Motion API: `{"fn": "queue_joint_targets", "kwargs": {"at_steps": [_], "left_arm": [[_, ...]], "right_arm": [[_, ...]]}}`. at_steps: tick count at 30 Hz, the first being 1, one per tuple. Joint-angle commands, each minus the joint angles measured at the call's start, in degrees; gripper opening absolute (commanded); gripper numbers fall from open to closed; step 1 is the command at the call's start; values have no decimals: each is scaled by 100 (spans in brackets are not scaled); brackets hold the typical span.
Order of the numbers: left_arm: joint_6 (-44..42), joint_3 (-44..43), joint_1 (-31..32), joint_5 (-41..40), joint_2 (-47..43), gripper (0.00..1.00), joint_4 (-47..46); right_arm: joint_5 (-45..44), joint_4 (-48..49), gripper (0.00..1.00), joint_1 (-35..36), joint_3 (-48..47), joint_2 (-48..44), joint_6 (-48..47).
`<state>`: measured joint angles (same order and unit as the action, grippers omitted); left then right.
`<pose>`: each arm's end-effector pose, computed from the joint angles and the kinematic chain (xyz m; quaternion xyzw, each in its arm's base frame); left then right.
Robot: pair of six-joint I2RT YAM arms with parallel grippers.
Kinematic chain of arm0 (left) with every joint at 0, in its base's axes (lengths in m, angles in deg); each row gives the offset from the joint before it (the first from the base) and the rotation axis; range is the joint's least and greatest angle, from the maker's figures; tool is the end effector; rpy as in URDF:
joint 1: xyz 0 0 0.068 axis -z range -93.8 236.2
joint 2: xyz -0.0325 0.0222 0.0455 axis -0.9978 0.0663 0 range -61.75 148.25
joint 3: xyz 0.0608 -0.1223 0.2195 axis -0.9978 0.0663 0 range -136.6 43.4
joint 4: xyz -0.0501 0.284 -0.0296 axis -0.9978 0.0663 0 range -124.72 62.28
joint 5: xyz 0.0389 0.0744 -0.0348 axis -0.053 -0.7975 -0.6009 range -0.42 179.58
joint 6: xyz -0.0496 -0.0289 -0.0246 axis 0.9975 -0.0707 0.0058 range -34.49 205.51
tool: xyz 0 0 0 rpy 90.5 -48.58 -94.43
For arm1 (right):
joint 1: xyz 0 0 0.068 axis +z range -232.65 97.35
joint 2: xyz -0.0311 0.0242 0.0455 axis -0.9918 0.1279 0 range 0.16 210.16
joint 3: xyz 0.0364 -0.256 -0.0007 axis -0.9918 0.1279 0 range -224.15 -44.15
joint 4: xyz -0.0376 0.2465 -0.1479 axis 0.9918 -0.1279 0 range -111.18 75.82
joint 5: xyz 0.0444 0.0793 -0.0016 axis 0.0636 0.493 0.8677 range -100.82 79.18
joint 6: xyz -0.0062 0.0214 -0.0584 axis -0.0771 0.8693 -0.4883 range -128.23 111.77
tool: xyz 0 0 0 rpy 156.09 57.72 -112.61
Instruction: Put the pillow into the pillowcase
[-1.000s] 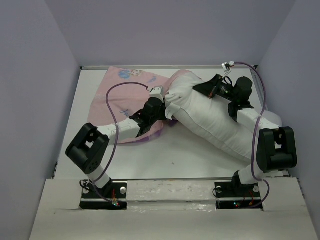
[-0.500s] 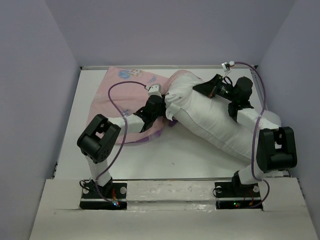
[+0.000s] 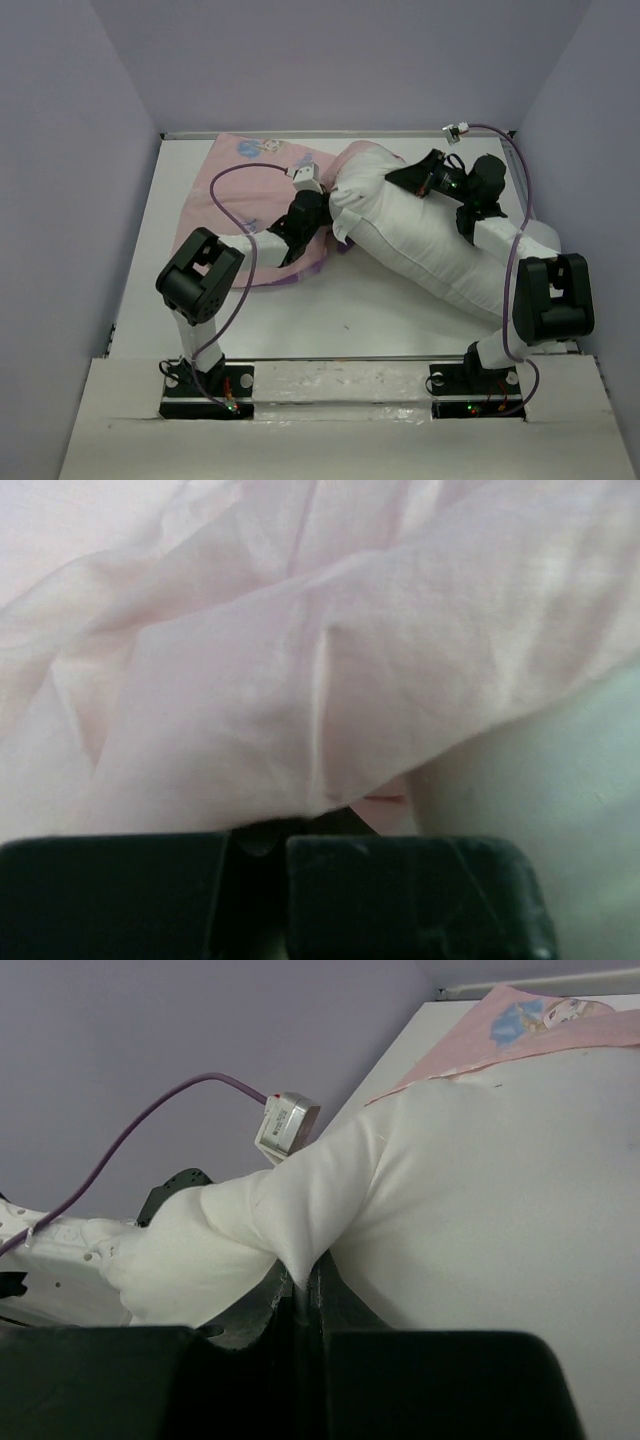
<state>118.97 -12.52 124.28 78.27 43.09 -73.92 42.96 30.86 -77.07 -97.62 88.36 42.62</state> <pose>0.3433 -0.2571 0.1662 -0.0328 0.7627 -0.3138 0.5646 0.3675 0.0745 0.2735 -0.1005 0.6611 0.5791 0.4665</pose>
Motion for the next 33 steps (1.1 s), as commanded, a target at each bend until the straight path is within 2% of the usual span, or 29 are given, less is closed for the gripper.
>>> {"fn": "queue_joint_targets", "kwargs": {"at_steps": [1,6,9,10,12,14,17,18,19,22,26,27,30,33], "left_arm": [[-84,458,-20,180,-1058,0,-624],[-23,1503,-20,840,-2412,0,-414],[-32,1803,-29,1078,-2801,0,-176],[-6,1856,-38,1209,-3037,0,-132],[47,1892,-47,1542,-3336,0,-71],[65,1787,-47,1780,-3496,0,96],[65,1716,-56,1887,-3943,0,359],[65,1716,-56,1887,-3945,0,360],[39,1664,-64,1870,-4145,0,482],[-75,1357,-160,1878,-4383,0,738],[-339,628,-371,1939,-4297,0,1054],[-357,304,-424,2001,-4244,0,1133],[-445,-146,-469,2133,-4042,0,1274],[-366,-682,-460,2701,-3831,0,1503]], "right_arm": [[-366,131,0,-5,-93,-49,-600],[-1009,-503,0,-5,-312,91,-1655],[-1395,-661,0,82,-331,75,-2130],[-1927,-906,0,179,-348,-13,-2393],[-2440,-1529,0,599,-453,-84,-3199],[-3266,-1751,0,864,-462,-110,-3632],[-4617,-1805,0,1216,-419,-67,-3889],[-4622,-1805,0,1217,-418,-49,-3890],[-5040,-1840,0,1304,-392,-49,-3985],[-5534,-1482,0,1463,-69,-154,-4390],[-5246,-822,0,1725,372,-418,-4837],[-5255,-708,0,1796,521,-453,-5248],[-5334,-855,0,1859,557,-436,-5480],[-5710,-1066,0,2104,461,-296,-5944]]}}
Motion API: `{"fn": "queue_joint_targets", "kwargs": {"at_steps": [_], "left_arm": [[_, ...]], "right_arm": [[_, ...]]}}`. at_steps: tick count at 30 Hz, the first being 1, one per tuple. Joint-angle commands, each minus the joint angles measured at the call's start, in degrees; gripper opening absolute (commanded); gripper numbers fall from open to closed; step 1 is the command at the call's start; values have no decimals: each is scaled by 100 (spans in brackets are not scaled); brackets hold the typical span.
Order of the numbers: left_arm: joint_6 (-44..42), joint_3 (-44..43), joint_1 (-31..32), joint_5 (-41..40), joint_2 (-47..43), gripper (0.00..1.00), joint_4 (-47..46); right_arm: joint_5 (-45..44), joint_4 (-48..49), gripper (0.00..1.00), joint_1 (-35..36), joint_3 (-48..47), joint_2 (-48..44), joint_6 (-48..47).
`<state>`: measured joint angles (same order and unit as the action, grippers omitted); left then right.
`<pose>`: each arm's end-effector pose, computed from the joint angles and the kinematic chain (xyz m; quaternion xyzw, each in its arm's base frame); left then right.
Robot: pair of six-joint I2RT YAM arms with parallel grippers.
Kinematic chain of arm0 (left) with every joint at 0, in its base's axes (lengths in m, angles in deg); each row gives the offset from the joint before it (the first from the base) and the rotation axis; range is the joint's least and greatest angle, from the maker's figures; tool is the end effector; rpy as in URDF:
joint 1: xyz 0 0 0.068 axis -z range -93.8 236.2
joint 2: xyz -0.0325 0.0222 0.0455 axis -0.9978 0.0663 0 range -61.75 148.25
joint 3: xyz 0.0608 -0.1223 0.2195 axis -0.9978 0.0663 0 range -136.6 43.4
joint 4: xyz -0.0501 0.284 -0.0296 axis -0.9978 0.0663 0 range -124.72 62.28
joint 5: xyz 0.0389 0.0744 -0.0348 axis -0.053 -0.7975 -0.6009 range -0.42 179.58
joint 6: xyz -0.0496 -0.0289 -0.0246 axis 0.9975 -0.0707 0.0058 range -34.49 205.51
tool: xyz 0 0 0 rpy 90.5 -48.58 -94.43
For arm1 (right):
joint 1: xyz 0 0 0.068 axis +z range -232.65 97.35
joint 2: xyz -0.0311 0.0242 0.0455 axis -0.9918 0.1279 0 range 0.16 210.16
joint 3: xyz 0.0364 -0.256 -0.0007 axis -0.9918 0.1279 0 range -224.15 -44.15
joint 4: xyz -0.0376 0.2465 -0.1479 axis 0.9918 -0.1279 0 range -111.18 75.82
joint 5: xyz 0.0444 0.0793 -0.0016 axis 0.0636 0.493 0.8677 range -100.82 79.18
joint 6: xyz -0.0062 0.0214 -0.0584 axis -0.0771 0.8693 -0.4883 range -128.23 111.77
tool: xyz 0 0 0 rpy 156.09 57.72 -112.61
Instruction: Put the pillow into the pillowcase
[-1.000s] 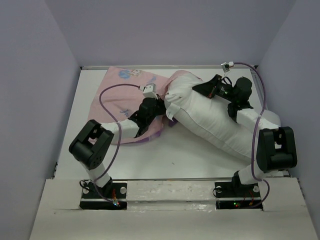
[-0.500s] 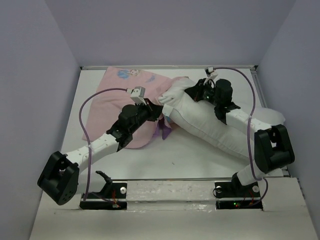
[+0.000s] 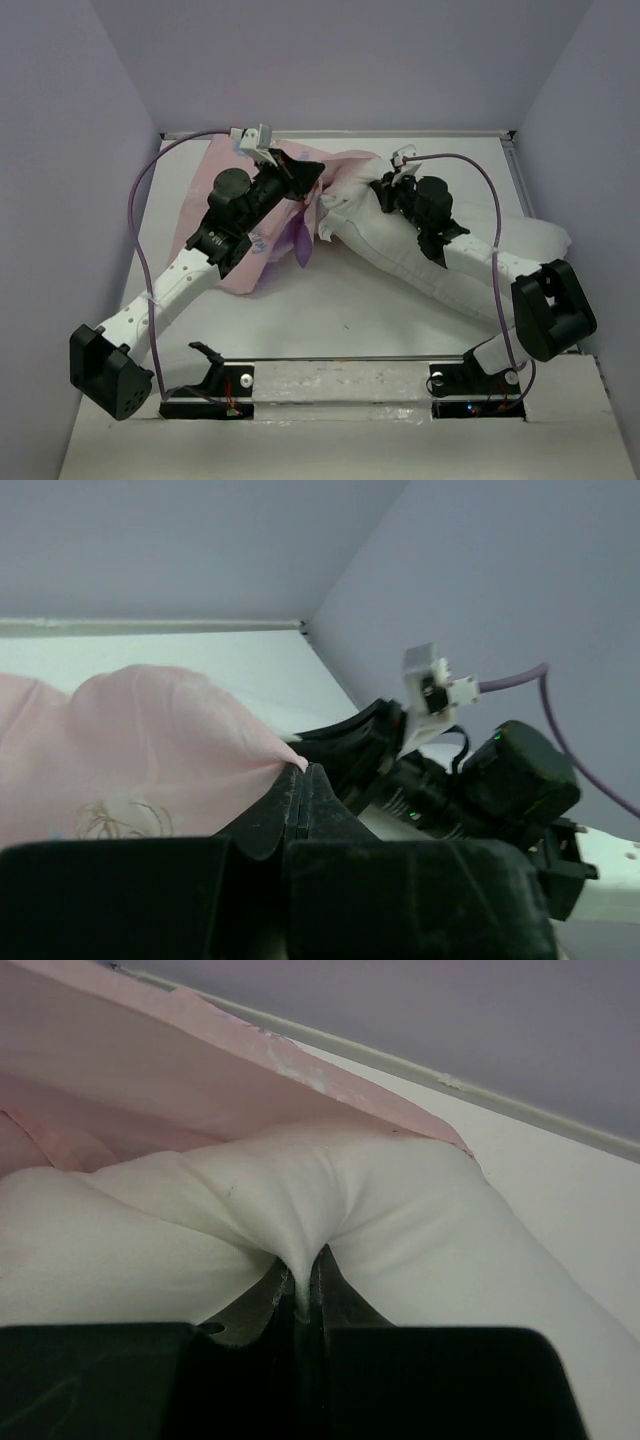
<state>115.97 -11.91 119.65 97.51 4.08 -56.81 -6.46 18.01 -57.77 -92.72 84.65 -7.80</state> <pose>0.2617 -0.1807 0.3740 0.0700 0.6291 -0.4461 0.6327 0.3390 0.1612 0.2409 -0.1798 0.7071 0.1767 0.6606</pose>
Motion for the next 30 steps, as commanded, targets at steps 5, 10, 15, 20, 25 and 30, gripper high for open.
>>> {"fn": "queue_joint_targets", "kwargs": {"at_steps": [5,10,15,20,25,30], "left_arm": [[-189,-623,328,921,89,0,362],[143,563,627,640,-296,0,162],[417,1679,636,499,-631,0,-224],[522,2094,663,438,-842,0,-287],[409,2209,671,421,-773,0,-261],[425,2209,741,473,-308,0,-488]], "right_arm": [[-1132,-81,0,456,-539,218,-292],[-185,-160,0,456,-864,51,957],[399,15,0,456,-943,-64,2012],[143,-19,0,316,-996,-108,2488],[504,16,0,148,-1110,-169,2981],[732,7,0,96,-1031,-486,3042]]}}
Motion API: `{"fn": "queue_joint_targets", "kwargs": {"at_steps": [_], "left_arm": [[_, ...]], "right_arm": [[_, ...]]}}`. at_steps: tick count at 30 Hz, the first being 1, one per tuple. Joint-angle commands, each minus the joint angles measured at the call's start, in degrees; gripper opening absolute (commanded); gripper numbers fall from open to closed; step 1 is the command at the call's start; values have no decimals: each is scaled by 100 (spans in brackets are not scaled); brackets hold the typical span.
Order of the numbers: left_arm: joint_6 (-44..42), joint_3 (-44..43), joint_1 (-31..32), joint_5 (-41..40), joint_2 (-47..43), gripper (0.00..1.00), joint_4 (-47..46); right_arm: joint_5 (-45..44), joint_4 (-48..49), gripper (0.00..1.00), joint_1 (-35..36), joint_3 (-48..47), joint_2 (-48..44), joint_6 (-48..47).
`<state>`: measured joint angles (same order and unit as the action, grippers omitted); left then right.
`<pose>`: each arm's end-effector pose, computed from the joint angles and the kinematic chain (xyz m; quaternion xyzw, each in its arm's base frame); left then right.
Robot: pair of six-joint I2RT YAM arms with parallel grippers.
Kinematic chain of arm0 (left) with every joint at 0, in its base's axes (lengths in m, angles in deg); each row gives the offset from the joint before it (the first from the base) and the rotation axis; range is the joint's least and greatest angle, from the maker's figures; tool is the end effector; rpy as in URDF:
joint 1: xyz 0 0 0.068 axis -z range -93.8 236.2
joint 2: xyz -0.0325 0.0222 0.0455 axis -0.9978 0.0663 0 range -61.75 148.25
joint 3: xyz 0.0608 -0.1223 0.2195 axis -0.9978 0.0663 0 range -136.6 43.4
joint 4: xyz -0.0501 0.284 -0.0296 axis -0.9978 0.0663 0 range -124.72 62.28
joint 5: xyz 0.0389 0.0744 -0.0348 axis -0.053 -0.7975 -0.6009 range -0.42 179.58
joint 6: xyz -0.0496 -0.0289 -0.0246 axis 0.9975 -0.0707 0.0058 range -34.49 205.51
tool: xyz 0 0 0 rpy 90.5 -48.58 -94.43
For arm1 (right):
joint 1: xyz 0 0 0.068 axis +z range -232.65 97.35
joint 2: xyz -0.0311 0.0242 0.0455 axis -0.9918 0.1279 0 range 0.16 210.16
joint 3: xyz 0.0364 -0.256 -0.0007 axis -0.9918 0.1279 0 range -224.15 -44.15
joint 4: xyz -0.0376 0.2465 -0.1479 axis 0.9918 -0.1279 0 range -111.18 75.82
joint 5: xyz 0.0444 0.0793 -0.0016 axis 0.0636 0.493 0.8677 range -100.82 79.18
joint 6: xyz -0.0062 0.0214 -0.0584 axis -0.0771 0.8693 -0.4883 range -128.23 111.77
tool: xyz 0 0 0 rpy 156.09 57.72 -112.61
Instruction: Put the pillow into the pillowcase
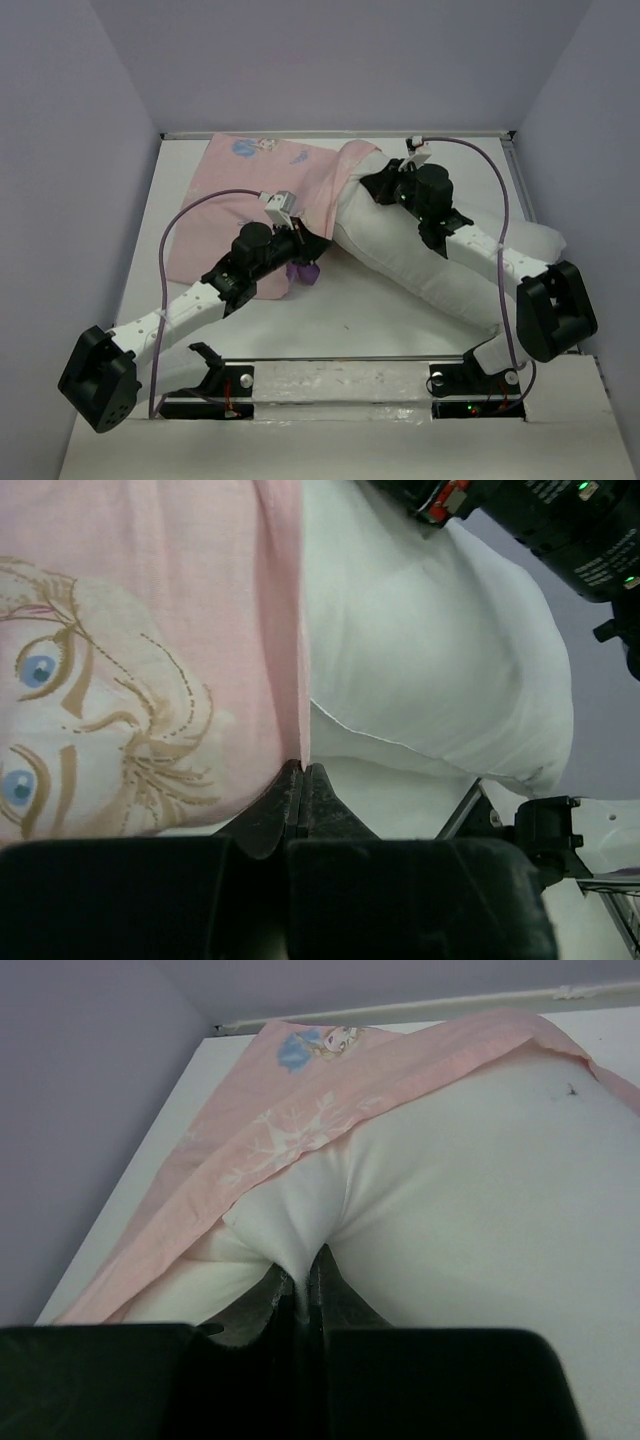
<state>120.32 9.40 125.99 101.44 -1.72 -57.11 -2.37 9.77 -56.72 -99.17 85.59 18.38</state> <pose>0.2161 -0.1926 0.2550 0.1022 0.7215 -0.4724 0.4959 0.3460 0.1760 0.2609 -0.0446 0.7441 0.3433 0.5715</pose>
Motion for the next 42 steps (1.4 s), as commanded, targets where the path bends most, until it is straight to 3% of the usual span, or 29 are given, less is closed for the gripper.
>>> {"fn": "queue_joint_targets", "kwargs": {"at_steps": [1,4,8,9,10,11,13,15,18,20,23,24,26,29,32,34,36,38,42], "left_arm": [[-9,43,169,71,351,0,-537],[35,-203,625,10,860,0,-731],[-140,-502,1258,-183,941,0,-872],[-123,-624,1285,-175,740,10,-820],[-132,-713,1286,-166,625,27,-750],[-332,-1070,1277,-166,424,59,-305],[-667,-1596,1268,-323,352,79,460],[-1114,-2300,1259,-639,115,88,1433],[-1274,-2952,1058,-1122,35,83,2210],[-1205,-3077,743,-1378,96,81,2335],[-994,-3130,234,-1414,377,70,2327],[-906,-3183,118,-1362,491,64,2336],[-792,-3192,55,-225,720,57,2074],[-616,-3017,317,-16,756,51,2046],[-423,-2385,784,-255,388,51,1967],[-386,-2199,785,-577,10,58,2036],[-667,-2470,724,-1235,-79,66,2543],[-1141,-3111,478,-1984,227,66,2844],[-1669,-3920,117,-1916,1378,67,3118]], "right_arm": [[481,822,0,-9,-404,-510,476],[1097,927,0,148,-378,43,705],[432,709,0,210,-167,466,495],[369,621,0,210,-97,449,355],[325,585,0,210,-70,448,293],[298,498,0,210,9,379,222],[333,462,0,210,70,264,152],[438,462,0,210,290,80,90],[622,497,0,210,597,-122,90],[824,593,0,210,877,-210,151],[913,734,0,210,1107,-369,178],[930,726,0,210,1186,-404,143],[887,638,0,210,1240,-465,55],[747,603,0,210,1249,-536,-59],[650,506,0,210,1143,-527,-147],[693,506,0,210,1108,-536,-165],[903,567,0,210,1117,-536,-139],[1062,602,0,271,1230,-553,-68],[1098,655,0,325,1476,-711,-147]]}}
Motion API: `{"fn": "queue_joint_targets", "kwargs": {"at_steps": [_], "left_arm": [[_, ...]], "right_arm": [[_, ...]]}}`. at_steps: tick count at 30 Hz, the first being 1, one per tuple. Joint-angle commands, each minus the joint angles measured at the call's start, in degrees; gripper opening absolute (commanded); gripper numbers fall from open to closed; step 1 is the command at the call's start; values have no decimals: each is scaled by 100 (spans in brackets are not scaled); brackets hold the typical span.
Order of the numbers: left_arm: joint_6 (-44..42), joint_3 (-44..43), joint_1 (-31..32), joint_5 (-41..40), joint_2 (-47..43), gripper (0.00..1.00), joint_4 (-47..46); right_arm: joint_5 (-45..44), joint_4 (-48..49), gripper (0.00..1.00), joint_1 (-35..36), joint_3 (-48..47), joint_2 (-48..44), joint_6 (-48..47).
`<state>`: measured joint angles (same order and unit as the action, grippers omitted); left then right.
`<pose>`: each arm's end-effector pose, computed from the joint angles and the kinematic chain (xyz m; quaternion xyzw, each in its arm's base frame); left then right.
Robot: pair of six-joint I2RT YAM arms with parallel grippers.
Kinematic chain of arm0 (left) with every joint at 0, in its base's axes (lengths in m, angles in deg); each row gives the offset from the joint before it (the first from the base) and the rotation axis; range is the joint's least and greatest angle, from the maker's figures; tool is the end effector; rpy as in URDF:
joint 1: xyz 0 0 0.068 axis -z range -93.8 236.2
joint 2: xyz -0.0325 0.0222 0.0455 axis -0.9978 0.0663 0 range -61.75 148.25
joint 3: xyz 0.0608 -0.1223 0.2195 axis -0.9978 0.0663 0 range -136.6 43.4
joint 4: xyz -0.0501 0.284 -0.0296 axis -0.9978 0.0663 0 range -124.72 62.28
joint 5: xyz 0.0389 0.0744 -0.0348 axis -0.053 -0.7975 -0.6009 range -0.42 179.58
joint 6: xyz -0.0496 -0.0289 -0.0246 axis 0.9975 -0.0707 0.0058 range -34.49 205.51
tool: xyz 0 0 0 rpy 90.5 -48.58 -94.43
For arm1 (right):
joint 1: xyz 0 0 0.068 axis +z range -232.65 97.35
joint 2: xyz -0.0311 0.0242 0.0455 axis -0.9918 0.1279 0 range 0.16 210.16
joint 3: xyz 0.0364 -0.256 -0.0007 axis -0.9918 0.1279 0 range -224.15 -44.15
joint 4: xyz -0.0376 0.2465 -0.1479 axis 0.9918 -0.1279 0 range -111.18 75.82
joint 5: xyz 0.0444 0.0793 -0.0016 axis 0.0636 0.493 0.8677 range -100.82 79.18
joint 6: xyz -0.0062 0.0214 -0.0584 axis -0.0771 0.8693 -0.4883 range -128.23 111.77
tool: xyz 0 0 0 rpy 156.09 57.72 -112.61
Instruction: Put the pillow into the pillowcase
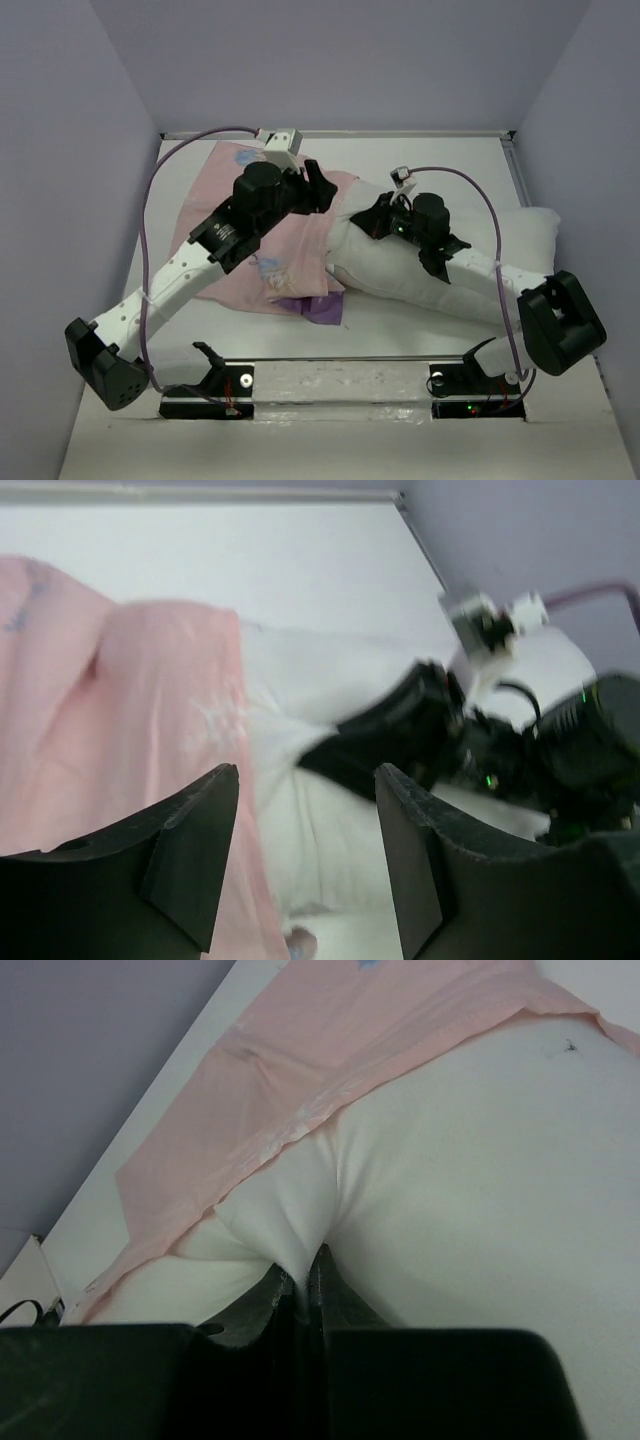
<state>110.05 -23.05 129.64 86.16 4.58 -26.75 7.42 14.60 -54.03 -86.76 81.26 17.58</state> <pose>0.2309 -0.2147 0.3858 0.1044 0.7465 -0.3485 0.5572 0.3016 0.1815 0.2154 -0.1206 0.7520 0.3988 0.5108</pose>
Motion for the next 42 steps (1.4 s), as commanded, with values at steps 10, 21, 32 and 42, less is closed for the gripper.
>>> {"fn": "queue_joint_targets", "kwargs": {"at_steps": [10,21,32,42], "left_arm": [[-1372,-2196,-450,16,3105,64,294],[-1267,-2135,-451,253,3721,23,-233],[-784,-1502,165,824,2166,0,-1236],[446,-510,384,2213,1454,0,-2737]], "right_arm": [[48,67,0,56,587,-569,-128],[39,164,0,56,693,-499,-84],[250,585,0,109,298,20,109],[962,2390,0,223,200,354,978]]}}
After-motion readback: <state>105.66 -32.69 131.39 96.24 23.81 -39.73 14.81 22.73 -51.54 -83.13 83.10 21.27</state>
